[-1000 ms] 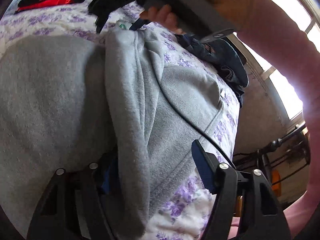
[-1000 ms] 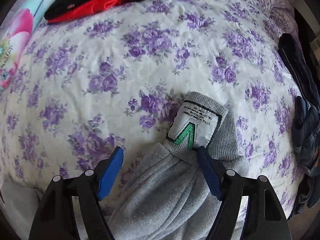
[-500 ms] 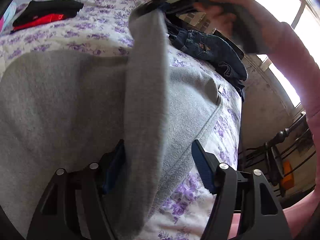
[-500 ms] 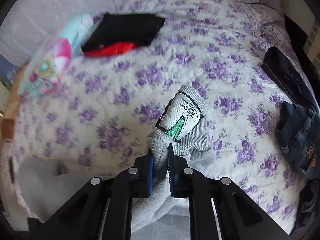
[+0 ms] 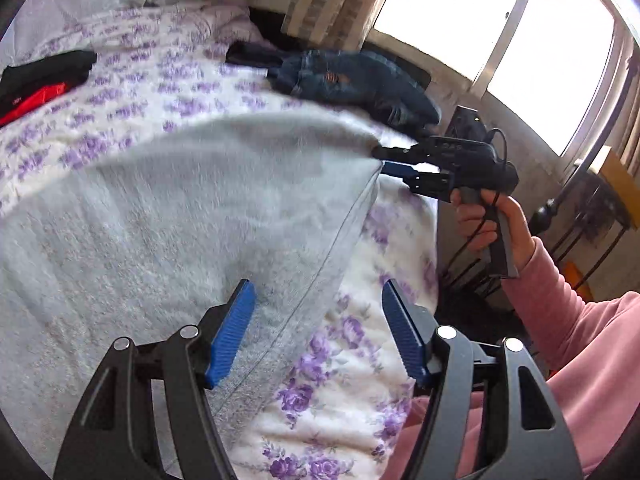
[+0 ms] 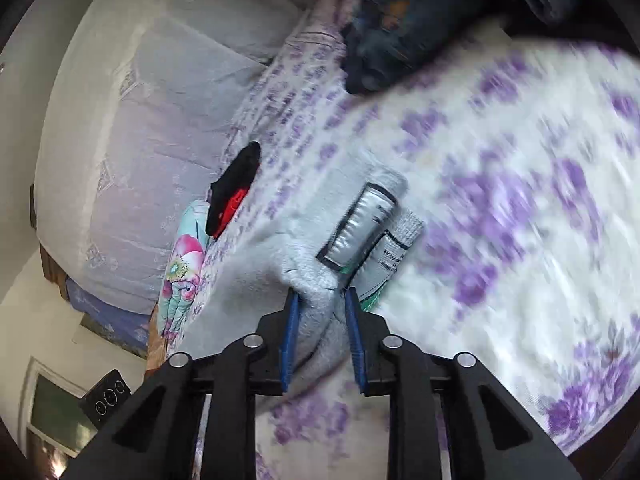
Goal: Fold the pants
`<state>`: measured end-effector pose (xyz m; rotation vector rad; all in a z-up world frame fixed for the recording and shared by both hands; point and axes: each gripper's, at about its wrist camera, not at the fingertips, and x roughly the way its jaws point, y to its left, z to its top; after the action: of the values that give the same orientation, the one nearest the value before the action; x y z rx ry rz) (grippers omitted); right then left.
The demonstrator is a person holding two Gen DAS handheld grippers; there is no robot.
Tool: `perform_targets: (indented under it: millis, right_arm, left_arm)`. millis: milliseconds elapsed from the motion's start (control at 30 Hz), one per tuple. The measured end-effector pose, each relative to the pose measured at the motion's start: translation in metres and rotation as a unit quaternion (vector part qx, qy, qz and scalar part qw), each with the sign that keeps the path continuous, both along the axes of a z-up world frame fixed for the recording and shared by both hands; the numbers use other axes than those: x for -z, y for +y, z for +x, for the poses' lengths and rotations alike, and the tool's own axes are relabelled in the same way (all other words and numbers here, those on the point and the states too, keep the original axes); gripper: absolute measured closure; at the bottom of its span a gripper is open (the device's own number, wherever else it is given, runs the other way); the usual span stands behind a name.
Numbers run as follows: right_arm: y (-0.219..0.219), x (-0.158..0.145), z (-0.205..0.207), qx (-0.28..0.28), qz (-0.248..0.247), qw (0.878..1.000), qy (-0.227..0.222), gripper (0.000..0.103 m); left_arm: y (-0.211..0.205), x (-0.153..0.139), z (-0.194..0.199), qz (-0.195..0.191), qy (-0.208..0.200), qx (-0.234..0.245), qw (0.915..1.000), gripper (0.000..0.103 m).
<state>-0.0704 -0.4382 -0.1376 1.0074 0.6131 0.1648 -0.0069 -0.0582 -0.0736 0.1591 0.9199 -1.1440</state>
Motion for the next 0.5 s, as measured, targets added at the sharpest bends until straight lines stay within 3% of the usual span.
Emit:
perform_targets:
  millis: [33, 100, 167, 333, 367, 400, 467, 500]
  right_arm:
    - [0.0, -0.002, -0.006, -0.003, 0.005, 1.0, -0.019, 0.074]
    - [0.002, -0.019, -0.013, -0.001, -0.002, 0.998, -0.062, 0.051]
    - [0.0, -0.035, -0.012, 0.007, -0.017, 0.996, -0.086, 0.048]
    - [-0.012, -0.035, 0.029, 0.024, -0.058, 0.998, -0.007, 0.047]
    - [-0.015, -0.03, 0.037, 0.016, -0.055, 0.998, 0.002, 0.053]
    - [-0.015, -0.028, 0.044, 0.003, -0.053, 0.999, 0.004, 0.072]
    - [-0.01, -0.044, 0.047, 0.001, -0.094, 0.996, -0.006, 0.091]
    - [-0.004, -0.058, 0.043, -0.001, -0.12, 0.992, -0.03, 0.092]
  left_arm:
    - [-0.002, 0.005, 0.001, 0.008, 0.003, 0.0, 1.0, 0.039]
    - [-0.003, 0.013, 0.0, 0.011, 0.002, -0.001, 0.9999, 0.038]
    - [-0.002, 0.012, 0.0, 0.004, 0.0, 0.0, 1.0, 0.035]
    - [-0.003, 0.014, -0.007, 0.004, -0.012, 0.006, 0.9999, 0.032]
    - [-0.005, 0.014, -0.009, 0.008, -0.019, 0.005, 0.9998, 0.032]
    - [-0.006, 0.014, -0.01, 0.011, -0.025, 0.005, 0.9996, 0.031]
    - [-0.006, 0.014, -0.012, 0.013, -0.032, 0.005, 0.9994, 0.031]
    - [-0.005, 0.013, -0.013, 0.013, -0.031, 0.004, 0.9994, 0.031]
